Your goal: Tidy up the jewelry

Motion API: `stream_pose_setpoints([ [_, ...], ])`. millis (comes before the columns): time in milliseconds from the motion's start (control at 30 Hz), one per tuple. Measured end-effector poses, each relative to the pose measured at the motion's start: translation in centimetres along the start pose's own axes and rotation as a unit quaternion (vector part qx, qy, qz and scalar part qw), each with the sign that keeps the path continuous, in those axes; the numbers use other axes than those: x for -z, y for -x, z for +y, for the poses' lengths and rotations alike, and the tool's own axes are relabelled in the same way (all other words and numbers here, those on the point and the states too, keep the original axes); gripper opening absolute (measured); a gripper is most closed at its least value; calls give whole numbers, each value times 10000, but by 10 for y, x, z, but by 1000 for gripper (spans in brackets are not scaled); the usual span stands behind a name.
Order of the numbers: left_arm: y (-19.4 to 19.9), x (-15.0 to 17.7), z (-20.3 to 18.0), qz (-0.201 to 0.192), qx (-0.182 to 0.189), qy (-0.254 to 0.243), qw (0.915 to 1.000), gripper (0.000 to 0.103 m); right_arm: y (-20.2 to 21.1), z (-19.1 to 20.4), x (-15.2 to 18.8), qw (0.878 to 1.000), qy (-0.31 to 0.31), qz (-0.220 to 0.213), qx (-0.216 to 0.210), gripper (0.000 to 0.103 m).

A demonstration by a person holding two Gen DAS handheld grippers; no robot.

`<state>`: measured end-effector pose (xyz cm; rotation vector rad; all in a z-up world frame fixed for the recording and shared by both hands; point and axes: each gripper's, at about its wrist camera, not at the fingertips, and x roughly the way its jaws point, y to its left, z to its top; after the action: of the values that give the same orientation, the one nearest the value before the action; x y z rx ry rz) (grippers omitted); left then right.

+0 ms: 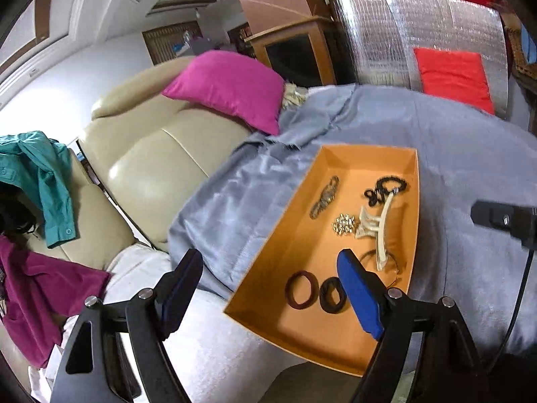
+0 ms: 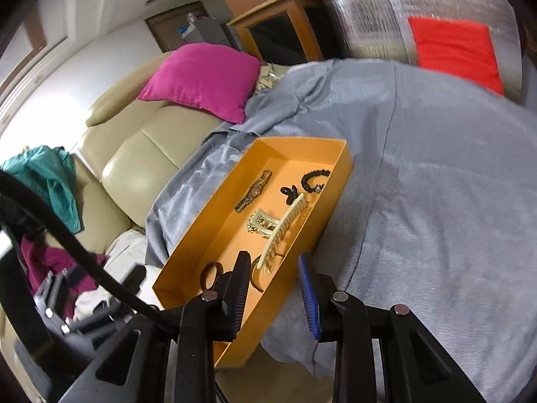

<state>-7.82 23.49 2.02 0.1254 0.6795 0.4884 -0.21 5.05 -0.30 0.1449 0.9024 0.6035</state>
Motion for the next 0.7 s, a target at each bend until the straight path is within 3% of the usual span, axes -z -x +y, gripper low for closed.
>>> stream_pose_setpoints([
  [200,41,-14,18,-440,-127,108,9989,83,46,22,8,9984,329,-434,115,32],
  [333,76,-23,29,-777,-184,192,9966,83,79,41,14,9954,575,-737,214,54],
  [700,146,-28,54,-1281,-290,358,9907,87,155,82,42,9869,867,-1318,345,57],
])
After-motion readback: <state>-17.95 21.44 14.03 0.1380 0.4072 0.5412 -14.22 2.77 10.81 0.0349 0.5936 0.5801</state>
